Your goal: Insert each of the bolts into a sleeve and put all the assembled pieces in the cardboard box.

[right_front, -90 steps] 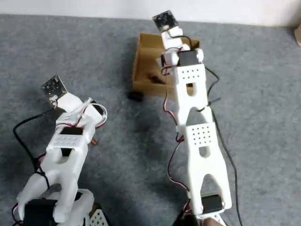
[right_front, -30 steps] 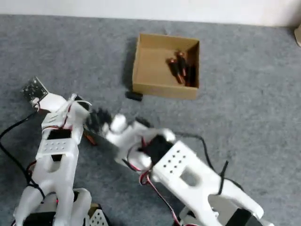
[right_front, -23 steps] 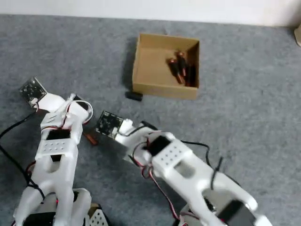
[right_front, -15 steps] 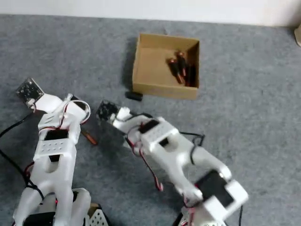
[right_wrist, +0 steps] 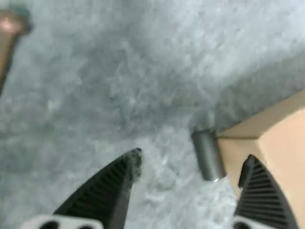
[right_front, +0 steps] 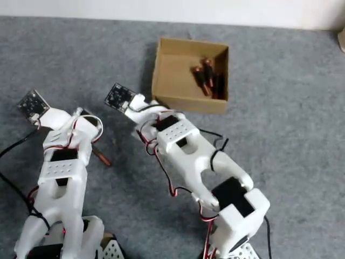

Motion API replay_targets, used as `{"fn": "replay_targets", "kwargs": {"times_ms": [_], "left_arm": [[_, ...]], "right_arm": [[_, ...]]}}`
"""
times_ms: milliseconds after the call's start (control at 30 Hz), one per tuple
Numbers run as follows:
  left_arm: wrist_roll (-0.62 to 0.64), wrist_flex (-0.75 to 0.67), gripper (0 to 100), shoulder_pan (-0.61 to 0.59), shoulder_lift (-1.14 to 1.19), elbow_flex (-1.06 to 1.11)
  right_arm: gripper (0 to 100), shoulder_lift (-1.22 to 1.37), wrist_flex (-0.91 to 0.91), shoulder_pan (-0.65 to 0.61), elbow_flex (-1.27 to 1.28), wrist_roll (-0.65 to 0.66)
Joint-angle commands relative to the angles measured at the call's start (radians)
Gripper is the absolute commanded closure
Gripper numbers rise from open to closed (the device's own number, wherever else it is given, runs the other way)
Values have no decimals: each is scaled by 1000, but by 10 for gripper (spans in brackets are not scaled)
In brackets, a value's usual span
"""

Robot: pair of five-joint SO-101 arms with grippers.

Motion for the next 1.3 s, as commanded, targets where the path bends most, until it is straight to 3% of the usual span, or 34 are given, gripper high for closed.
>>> {"fn": "replay_targets", "kwargs": {"times_ms": [0, 600, 800, 933, 1133, 1267], "left_arm": [[5, -20, 993, -15, -39, -13], [5, -20, 993, -13, -39, -10], [5, -20, 993, -12, -39, -10], [5, -20, 993, -7, -39, -8], [-3, -18, 993, 5, -41, -7], [-135, -17, 993, 77, -90, 24]], "right_arm": [[694, -2, -53, 16, -35, -25], [694, 143, -119, 44, -36, -29], [694, 116, -27, 41, -8, -29], [694, -62, 48, 25, 44, -106], [694, -529, 56, 21, 288, -169], [694, -911, 56, 27, 518, -169]]}}
